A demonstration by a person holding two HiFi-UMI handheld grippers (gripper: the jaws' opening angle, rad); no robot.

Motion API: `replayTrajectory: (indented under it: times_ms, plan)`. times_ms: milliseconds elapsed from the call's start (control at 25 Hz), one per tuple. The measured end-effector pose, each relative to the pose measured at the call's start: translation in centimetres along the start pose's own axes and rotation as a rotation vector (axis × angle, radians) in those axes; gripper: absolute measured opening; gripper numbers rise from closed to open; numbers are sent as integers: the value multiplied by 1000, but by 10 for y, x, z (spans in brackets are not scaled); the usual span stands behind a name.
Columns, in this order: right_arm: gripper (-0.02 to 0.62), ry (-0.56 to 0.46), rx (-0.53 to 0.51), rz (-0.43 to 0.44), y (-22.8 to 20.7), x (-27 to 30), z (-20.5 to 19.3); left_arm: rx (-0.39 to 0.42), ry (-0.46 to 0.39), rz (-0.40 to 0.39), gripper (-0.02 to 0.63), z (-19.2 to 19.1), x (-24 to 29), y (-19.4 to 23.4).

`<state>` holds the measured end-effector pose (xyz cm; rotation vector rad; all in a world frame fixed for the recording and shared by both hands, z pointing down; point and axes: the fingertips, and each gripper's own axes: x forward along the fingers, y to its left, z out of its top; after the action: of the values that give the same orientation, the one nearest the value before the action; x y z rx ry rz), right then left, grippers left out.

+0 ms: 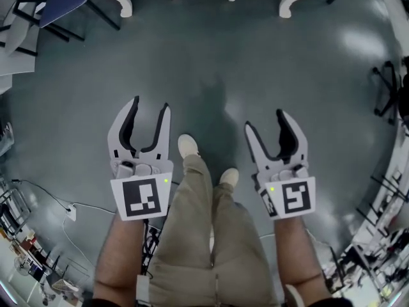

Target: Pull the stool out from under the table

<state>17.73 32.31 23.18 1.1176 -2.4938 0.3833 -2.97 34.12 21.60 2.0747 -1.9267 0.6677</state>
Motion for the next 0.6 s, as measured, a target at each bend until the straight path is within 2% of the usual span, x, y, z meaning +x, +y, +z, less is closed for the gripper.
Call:
replayTrajectory:
  times_ms: [200,600]
  plan:
    - [261,-6,40,-12,9,33,23,17,-1,-31,195,15,21,28]
    - [261,-23,-1,-37,4,66,74,20,-23,-67,195,40,52,60]
